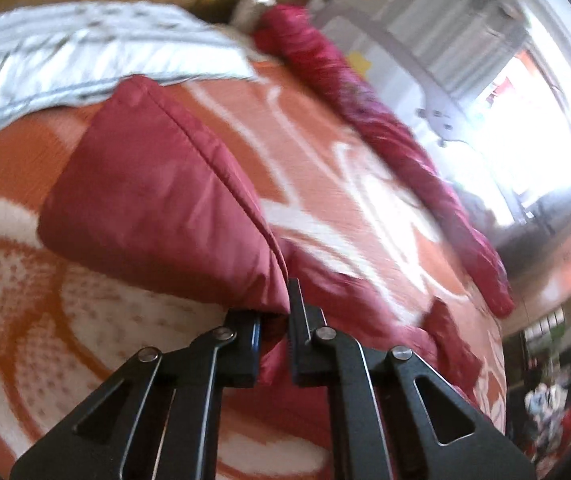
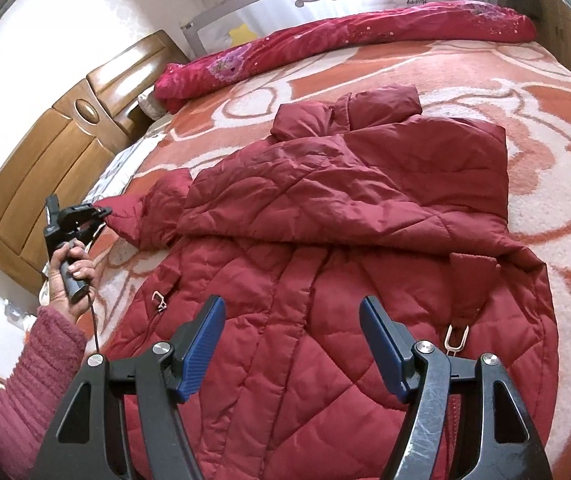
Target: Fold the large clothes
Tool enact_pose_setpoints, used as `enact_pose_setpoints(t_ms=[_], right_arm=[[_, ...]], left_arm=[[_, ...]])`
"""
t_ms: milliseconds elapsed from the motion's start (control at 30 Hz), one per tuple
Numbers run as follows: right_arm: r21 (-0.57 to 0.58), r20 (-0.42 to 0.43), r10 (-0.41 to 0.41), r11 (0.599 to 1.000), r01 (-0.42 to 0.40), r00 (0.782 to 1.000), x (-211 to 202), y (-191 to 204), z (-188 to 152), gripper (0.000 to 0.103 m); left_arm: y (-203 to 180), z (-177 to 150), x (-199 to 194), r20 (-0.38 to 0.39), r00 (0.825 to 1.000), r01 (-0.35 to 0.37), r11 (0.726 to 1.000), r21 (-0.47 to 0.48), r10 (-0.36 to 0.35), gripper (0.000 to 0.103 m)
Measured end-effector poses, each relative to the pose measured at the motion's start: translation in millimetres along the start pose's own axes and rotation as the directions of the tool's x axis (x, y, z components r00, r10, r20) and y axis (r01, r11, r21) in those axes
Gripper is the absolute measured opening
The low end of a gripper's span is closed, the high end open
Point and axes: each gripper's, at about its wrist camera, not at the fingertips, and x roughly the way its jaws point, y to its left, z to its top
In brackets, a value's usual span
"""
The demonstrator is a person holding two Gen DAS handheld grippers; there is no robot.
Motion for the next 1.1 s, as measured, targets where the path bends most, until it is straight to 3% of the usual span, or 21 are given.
enact_pose_setpoints(t_ms=[233,433,633,1100], right_arm=[[0.040,0.022,-0.004,0.999,0.003,1.000,-10,-13,-1,0.071],[0.066,0.043,-0.011,0.998,0.008,0.999,-18,-24,-3,0.071],[0.102,0.049,-0.003,0.995,-0.002,0.999,-22,-35,-6,0.071],[0.221,0.088,0.052,0.973,-0.070,0.995,-31,-73,3,0.073]], left_arm=[[-74,-26,-18,-0.009,0.995,0.101,0.984,0.150,-0.101,0.007],[-127,-63,-27,-0.061,0.982,0.189,0.941,0.281,-0.179,0.007],[-164,-86,-23,-0.123,0.967,0.253,0.908,0.334,-0.224,0.006],[-265,-179,-6,-0.285,0.921,0.379,0.776,0.505,-0.264,0.006]])
